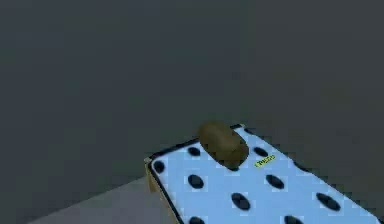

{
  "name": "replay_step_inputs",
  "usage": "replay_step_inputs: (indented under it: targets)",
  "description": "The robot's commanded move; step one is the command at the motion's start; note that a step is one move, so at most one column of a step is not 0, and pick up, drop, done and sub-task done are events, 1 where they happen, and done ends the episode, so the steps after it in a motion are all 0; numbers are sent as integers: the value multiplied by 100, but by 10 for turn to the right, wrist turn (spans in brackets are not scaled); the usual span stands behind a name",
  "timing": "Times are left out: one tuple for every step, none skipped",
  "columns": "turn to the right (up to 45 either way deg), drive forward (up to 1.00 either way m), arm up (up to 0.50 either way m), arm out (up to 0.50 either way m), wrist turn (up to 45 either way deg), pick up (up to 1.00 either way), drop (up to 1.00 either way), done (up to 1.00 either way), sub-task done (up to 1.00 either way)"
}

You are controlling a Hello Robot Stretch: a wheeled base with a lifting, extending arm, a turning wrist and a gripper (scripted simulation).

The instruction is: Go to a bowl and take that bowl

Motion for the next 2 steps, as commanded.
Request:
replay_step_inputs:
  targets:
    - [-450,0,0,0,0,0,0,0,0]
    - [-450,0,0,0,0,0,0,0,0]
